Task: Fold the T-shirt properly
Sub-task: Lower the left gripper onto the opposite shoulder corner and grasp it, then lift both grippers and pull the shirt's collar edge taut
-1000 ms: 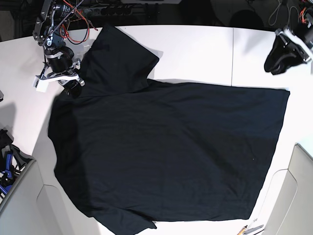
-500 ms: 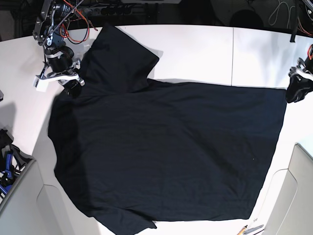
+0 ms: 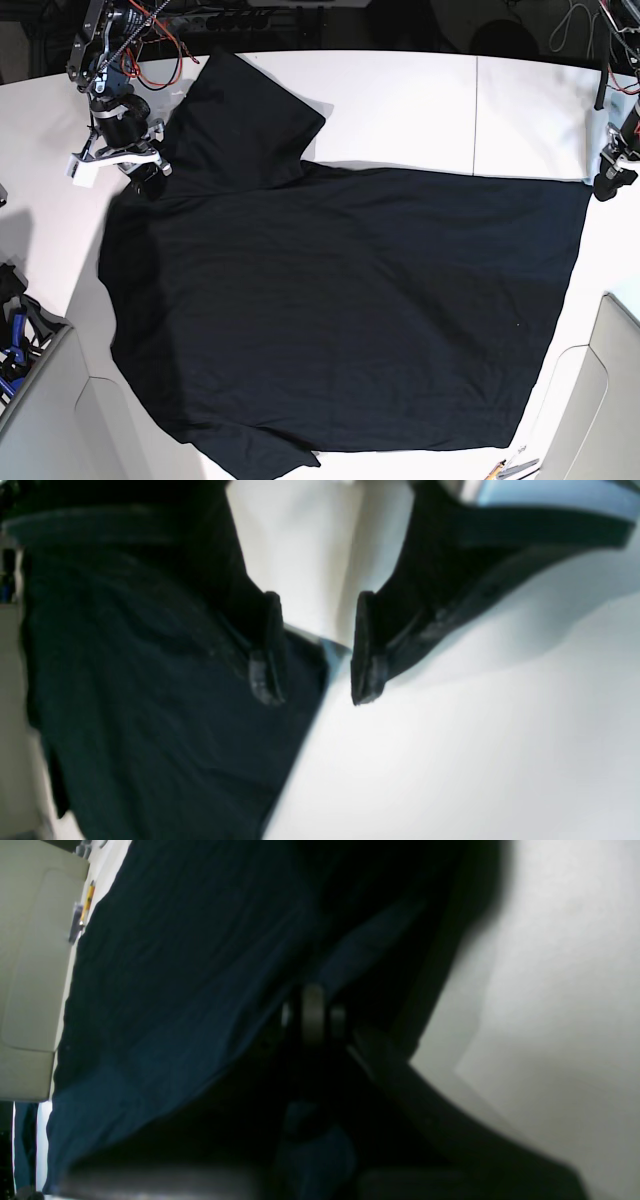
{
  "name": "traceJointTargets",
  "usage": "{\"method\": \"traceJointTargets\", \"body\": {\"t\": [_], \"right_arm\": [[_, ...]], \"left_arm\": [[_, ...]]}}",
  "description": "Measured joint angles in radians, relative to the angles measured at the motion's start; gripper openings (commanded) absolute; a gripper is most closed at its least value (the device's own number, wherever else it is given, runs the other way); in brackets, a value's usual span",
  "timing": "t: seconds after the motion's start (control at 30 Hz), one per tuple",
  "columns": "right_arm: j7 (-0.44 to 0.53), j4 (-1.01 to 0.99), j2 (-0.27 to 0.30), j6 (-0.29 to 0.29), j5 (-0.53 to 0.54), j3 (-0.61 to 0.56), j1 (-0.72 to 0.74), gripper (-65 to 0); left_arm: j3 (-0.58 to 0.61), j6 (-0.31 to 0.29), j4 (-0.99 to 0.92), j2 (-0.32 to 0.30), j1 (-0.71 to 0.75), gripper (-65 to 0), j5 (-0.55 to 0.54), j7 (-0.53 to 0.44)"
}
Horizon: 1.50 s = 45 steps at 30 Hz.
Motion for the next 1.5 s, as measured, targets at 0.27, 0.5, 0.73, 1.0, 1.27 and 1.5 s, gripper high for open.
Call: {"method": "traceJointTargets", "body": {"t": [0.27,0.5,0.73,1.0,1.27,1.5], "right_arm": [[0.0,0.0,0.0,0.0,0.0,0.0,0.0,-65.0],[0.0,0.0,0.0,0.0,0.0,0.0,0.0,-65.0],[0.0,0.0,0.0,0.0,0.0,0.0,0.0,-65.0],[-0.014,0.0,0.0,0.056,-0.002,0.0,0.0,-65.0],[-0.097,0.075,0.003,0.054,0.003,0.002,-0.061,-65.0],[-0.179,0.308,0.05,0.06,0.031,0.0,-0.24,-65.0]], "left_arm": [[0.046,-0.009,-0.148,-0.005,-0.082,-40.4,-0.035,-0.034],[0.152,-0.019,-0.143,-0.011,-0.087,-40.4,-0.045,-0.039],[0.151,-0.027,-0.139,-0.003,-0.09,-41.6,-0.05,0.022],[0.153,-0.071,-0.138,-0.017,-0.089,-65.0,-0.074,0.056],[0.147,-0.084,-0.108,-0.068,-0.058,-65.0,-0.146,0.205],[-0.01,-0.084,0.077,-0.069,0.108,-65.0,-0.296,0.327]]}}
